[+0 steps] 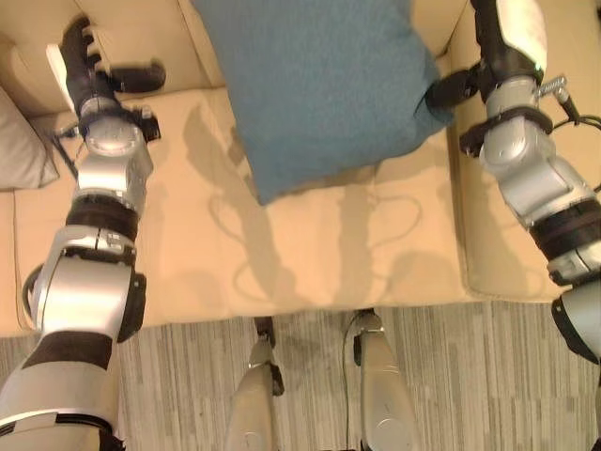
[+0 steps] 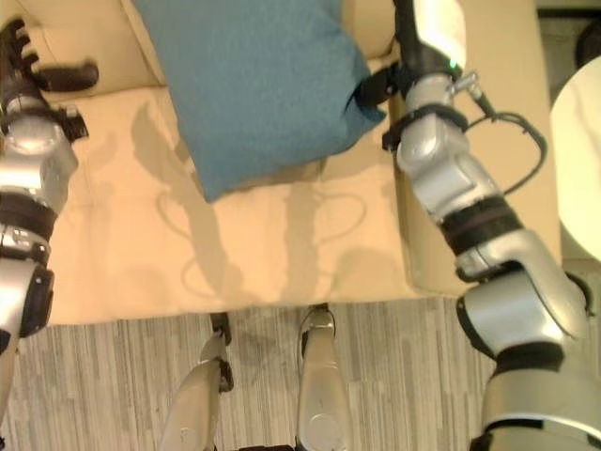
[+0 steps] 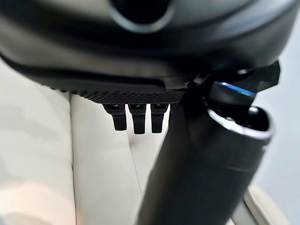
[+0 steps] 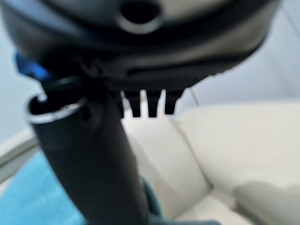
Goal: Pick up all the scattered cushions and arrange them neatly on the sofa.
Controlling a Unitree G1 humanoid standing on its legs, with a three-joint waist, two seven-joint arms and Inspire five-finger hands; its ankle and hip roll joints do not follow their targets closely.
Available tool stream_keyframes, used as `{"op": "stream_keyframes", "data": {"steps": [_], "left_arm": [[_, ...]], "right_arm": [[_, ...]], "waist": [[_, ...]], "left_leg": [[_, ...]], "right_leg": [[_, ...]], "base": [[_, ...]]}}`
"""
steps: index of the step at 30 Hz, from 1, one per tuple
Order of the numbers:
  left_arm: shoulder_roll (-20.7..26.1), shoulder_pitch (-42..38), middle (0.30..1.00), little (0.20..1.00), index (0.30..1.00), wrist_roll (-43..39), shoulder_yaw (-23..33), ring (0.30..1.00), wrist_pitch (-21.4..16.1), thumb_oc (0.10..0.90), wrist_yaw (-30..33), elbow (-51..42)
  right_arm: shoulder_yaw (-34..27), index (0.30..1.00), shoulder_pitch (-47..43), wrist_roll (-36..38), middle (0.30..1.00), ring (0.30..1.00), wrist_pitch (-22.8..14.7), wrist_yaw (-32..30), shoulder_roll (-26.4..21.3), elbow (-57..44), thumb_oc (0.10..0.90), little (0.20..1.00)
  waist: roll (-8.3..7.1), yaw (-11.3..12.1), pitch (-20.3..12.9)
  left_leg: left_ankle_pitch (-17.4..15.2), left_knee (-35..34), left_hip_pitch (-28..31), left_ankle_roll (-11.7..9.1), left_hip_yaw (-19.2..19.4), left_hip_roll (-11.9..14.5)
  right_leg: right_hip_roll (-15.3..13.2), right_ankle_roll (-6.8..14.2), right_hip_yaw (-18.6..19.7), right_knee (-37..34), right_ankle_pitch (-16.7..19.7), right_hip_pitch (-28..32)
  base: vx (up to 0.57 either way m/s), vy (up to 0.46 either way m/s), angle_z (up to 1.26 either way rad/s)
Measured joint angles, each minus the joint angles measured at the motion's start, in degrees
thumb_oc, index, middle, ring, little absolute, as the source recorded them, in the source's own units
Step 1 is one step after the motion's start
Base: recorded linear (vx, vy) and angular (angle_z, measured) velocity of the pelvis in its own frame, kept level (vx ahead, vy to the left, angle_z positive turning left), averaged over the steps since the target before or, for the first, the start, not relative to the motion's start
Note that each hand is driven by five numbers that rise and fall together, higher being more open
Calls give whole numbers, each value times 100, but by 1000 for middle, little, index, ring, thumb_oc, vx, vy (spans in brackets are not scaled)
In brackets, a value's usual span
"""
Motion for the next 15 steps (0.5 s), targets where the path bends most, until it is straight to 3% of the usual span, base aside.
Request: {"op": "stream_keyframes", "data": {"steps": [3, 9, 15], "left_arm": [[-11, 272, 900, 900, 900, 404, -100, 900, 148, 800, 12, -12], [-161, 152, 900, 900, 900, 847, -656, 900, 227, 800, -34, 317], [-575, -255, 900, 900, 900, 720, -865, 900, 241, 800, -154, 1001]], "right_arm": [[-85, 900, 90, -52, 900, 900, 11, 214, 38, 579, 800, 900], [273, 900, -242, -4, 900, 900, 96, 367, 538, 2650, 800, 900], [490, 900, -753, 453, 900, 900, 124, 362, 859, 3351, 800, 900]], "waist": [[-13, 76, -11], [-20, 185, -7], [-24, 191, -5]], "left_leg": [[3, 41, 36, -14, -20, 10], [47, 156, -147, -71, -207, -20], [62, 279, -360, -91, -297, -40]], "right_leg": [[6, -11, -20, 38, -19, 59], [-42, 4, -144, 185, -55, -31], [-64, -1, -174, 358, -94, -214]], "base": [[-96, -10, 5], [-129, -18, 13], [-38, -21, 8]]}}
